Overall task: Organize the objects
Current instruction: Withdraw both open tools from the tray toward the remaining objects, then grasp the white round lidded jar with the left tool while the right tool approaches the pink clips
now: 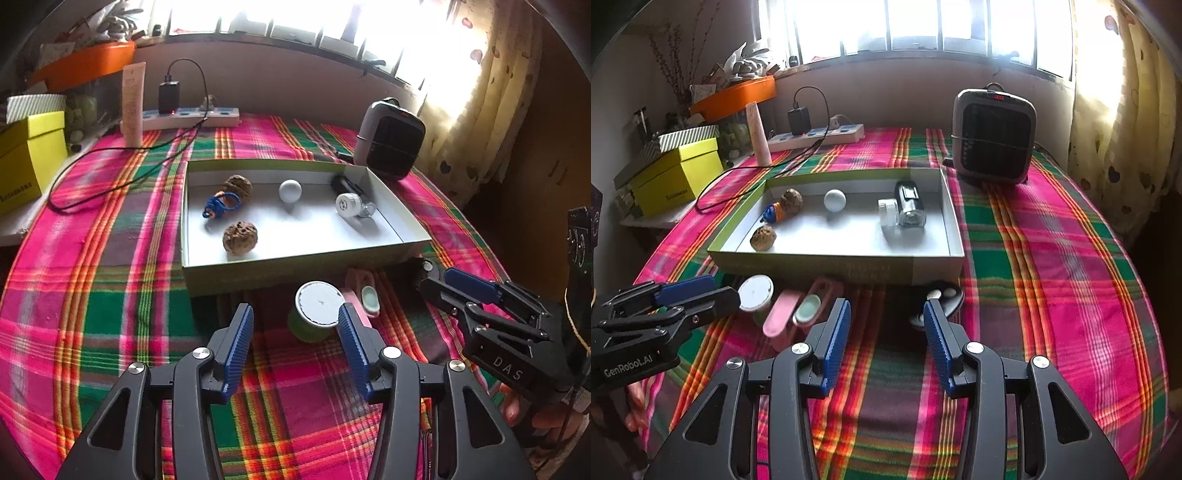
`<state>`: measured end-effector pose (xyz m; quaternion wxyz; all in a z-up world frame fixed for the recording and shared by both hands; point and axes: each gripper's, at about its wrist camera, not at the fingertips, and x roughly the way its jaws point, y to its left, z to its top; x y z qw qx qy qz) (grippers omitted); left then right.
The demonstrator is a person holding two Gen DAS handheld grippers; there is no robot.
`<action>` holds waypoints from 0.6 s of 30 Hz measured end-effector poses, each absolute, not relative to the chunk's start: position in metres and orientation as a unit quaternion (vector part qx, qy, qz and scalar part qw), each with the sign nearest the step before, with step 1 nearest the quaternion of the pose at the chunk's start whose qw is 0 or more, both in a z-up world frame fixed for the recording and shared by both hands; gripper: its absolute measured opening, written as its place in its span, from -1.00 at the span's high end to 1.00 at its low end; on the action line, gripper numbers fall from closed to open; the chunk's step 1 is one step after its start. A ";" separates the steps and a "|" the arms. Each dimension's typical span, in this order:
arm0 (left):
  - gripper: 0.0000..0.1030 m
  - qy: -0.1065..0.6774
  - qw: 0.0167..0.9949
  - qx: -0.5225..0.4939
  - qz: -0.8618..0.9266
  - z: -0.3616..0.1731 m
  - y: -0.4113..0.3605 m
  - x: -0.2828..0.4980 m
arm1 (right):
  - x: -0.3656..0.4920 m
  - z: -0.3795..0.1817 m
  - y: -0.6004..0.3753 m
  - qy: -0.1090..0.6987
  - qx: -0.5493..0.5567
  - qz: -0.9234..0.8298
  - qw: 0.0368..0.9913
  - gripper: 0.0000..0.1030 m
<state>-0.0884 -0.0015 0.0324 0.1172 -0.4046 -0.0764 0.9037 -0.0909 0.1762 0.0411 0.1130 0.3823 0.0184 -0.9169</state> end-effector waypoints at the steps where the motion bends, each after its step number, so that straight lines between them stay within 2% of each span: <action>1: 0.05 -0.076 0.118 -0.405 0.903 0.032 -0.001 -0.089 | -0.090 0.041 0.176 0.019 0.383 -0.917 0.113 0.17; 18: 0.03 -0.067 0.121 -0.422 0.896 0.024 0.019 -0.102 | -0.083 0.033 0.185 0.014 0.390 -0.914 0.110 0.17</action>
